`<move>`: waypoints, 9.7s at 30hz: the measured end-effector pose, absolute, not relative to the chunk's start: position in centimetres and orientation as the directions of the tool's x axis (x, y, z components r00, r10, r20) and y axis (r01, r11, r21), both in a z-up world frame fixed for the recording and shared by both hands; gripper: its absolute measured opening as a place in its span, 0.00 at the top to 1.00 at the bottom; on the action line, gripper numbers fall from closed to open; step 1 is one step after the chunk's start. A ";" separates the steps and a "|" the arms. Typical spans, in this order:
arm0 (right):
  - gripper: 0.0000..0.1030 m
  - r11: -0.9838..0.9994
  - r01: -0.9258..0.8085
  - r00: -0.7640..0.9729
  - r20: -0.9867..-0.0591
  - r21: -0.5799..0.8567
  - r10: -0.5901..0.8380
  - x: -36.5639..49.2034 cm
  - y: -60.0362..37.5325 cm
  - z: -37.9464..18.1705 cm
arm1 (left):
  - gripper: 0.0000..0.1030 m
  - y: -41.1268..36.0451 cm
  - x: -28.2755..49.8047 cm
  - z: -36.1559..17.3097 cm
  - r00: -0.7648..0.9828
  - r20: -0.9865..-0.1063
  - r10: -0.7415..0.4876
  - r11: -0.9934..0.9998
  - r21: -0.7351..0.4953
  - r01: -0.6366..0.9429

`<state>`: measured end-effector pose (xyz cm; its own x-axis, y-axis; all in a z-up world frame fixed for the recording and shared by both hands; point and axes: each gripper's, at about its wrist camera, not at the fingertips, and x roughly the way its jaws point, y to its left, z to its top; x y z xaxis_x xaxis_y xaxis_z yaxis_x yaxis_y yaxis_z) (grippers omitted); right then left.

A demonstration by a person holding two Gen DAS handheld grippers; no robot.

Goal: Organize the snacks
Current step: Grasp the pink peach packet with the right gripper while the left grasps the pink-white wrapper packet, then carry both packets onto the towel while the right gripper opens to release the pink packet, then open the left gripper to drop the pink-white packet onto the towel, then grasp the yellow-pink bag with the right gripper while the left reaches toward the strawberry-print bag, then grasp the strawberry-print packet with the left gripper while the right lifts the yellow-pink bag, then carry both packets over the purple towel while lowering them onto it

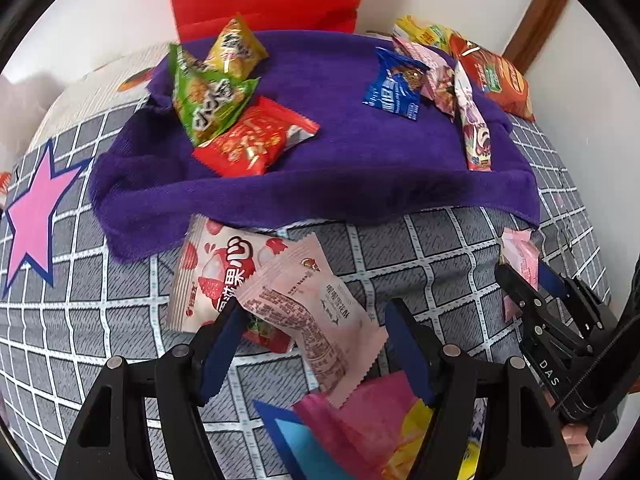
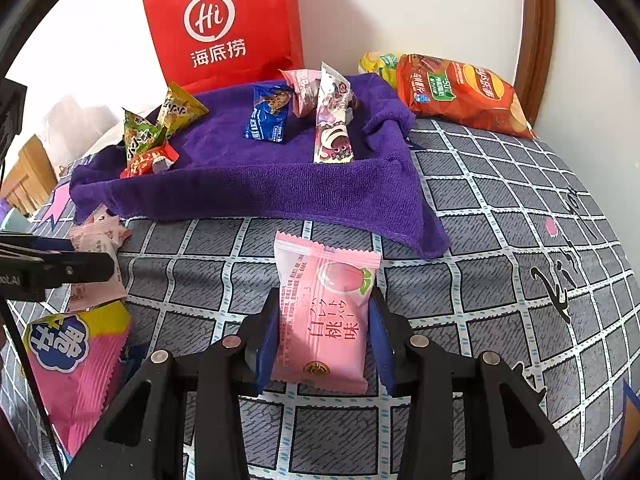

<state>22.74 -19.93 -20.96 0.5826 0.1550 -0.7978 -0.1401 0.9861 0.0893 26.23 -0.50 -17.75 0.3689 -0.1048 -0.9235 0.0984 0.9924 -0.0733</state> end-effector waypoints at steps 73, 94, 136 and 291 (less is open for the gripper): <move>0.63 0.922 -0.187 0.560 -0.734 0.340 0.384 34.9 -16.7 -17.9 | 0.65 4.3 38.1 -9.1 0.570 -0.802 -0.179 0.980 -0.196 0.032; 0.62 0.943 -0.201 0.514 -0.792 0.264 0.331 35.5 -15.7 -19.2 | 0.65 5.1 38.6 -9.8 0.548 -0.819 -0.171 0.979 -0.205 -0.002; 0.50 0.918 -0.212 0.583 -0.711 0.335 0.394 34.2 -16.5 -17.1 | 0.37 4.2 39.0 -10.7 0.502 -0.837 -0.218 0.971 -0.239 0.024; 0.34 0.920 -0.229 0.532 -0.751 0.317 0.391 39.6 -11.2 -8.3 | 0.46 10.2 38.5 -7.8 0.627 -0.776 -0.074 0.981 -0.170 -0.095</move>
